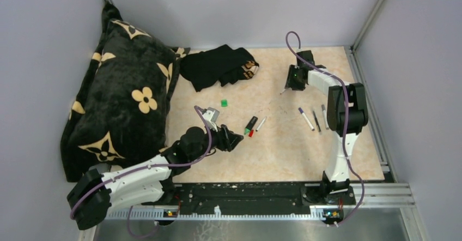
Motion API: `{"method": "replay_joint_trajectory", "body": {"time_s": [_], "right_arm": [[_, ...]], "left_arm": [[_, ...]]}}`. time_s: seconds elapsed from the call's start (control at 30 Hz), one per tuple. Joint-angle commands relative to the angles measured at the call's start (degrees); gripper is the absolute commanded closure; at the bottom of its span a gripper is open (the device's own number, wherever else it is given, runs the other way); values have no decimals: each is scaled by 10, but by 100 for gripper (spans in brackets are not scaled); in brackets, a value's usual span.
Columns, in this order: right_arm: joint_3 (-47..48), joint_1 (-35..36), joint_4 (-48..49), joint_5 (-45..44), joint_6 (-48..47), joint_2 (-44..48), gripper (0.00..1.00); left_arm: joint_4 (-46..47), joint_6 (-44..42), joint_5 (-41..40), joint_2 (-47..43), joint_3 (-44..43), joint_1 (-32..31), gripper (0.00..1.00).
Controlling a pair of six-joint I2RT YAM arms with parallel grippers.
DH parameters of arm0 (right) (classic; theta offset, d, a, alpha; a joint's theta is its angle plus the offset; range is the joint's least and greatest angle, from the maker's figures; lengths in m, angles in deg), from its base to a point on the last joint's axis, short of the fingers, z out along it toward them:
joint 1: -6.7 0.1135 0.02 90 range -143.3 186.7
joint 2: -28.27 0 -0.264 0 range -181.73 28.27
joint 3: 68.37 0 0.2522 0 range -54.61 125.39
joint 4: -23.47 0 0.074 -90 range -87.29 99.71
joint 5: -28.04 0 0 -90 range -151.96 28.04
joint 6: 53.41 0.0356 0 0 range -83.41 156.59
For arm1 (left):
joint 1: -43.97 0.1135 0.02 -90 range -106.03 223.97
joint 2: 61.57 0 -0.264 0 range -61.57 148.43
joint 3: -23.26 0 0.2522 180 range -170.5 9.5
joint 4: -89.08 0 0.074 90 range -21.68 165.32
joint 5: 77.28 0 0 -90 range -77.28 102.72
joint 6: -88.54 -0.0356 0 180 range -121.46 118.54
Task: Insert the pens into the pen caps
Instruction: Pick up the pen from the center of the board.
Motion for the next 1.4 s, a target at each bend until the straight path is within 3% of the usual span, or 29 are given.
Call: {"method": "replay_joint_trajectory", "body": {"time_s": [0.0,0.7,0.87,1.1,1.23,1.37], "right_arm": [[42,14,-10,-23,9,-18,62],[56,35,-31,-84,-52,-67,73],[18,43,-30,-81,-71,-55,74],[-72,53,-9,-46,-80,5,92],[-153,53,25,8,-74,63,100],[-226,53,88,69,-68,137,100]], "left_arm": [[19,-7,-13,-3,8,2,36],[18,-8,-1,0,-1,2,37],[23,-7,12,-6,1,2,37],[63,11,74,1,5,2,34],[149,46,116,23,29,2,29],[246,87,153,73,45,2,27]]}}
